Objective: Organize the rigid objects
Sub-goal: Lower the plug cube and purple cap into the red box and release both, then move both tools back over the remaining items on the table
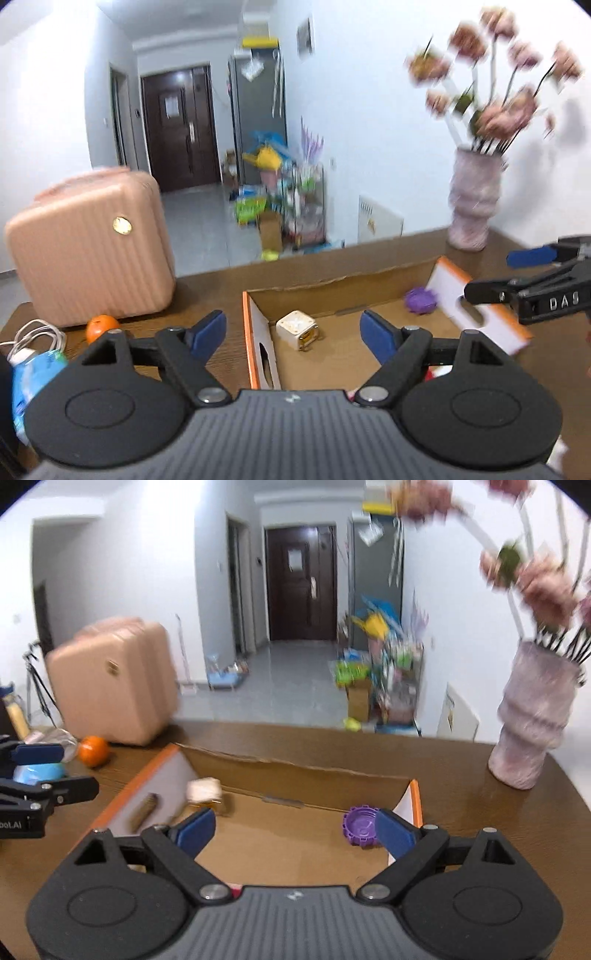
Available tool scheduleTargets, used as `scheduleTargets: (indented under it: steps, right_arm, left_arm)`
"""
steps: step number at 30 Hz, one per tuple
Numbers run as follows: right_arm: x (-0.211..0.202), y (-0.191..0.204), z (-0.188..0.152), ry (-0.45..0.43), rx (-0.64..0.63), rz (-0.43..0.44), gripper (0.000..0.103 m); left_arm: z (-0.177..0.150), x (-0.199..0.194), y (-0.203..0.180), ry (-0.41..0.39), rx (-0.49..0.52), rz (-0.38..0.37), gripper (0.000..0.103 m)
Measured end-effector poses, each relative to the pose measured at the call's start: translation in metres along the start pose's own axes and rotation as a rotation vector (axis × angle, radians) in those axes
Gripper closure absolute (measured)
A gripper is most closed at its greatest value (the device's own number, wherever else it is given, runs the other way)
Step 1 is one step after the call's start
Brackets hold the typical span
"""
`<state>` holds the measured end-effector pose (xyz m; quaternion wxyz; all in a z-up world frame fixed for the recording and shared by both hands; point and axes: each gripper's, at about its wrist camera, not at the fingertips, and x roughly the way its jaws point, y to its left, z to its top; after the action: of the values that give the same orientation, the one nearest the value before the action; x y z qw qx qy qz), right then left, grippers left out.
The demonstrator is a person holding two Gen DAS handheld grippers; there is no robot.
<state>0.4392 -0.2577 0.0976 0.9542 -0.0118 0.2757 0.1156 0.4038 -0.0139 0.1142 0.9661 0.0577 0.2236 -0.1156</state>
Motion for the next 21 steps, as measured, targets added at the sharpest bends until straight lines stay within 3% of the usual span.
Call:
scheduleTargets:
  steps: [3,6,9,13,16,18,19,21]
  right_arm:
    - [-0.058,0.016,-0.026,-0.077,-0.018,-0.020,0.008]
    - [-0.111,0.033,-0.071,-0.152,-0.029,-0.024,0.008]
    - [-0.154,0.049,-0.124,-0.191,-0.004,0.029,0.008]
    - [-0.206,0.078,-0.207,-0.223,0.019,-0.014,0.008]
    - [-0.238,0.092,-0.269,-0.206,0.095,0.014,0.005]
    - [-0.254,0.095,-0.295,-0.167,0.148,0.034,0.005]
    - [-0.259,0.094,-0.300,-0.157,0.175,0.041,0.004]
    - [-0.267,0.093,-0.301,-0.165,0.206,0.054,0.004]
  left_arm:
    - [-0.020,-0.054,-0.009,-0.082,-0.002,0.018,0.018]
    - [-0.057,-0.102,-0.016,-0.168,0.000,0.014,0.008]
    - [-0.110,-0.138,-0.026,-0.192,0.010,0.045,0.008]
    - [-0.189,-0.204,-0.046,-0.238,-0.035,0.109,0.005]
    - [-0.241,-0.238,-0.053,-0.172,-0.085,0.074,0.001]
    - [-0.256,-0.247,-0.055,-0.105,-0.089,0.048,0.002]
    - [-0.255,-0.251,-0.057,-0.121,-0.055,0.023,0.002]
    - [-0.246,-0.258,-0.063,-0.180,-0.006,0.067,0.002]
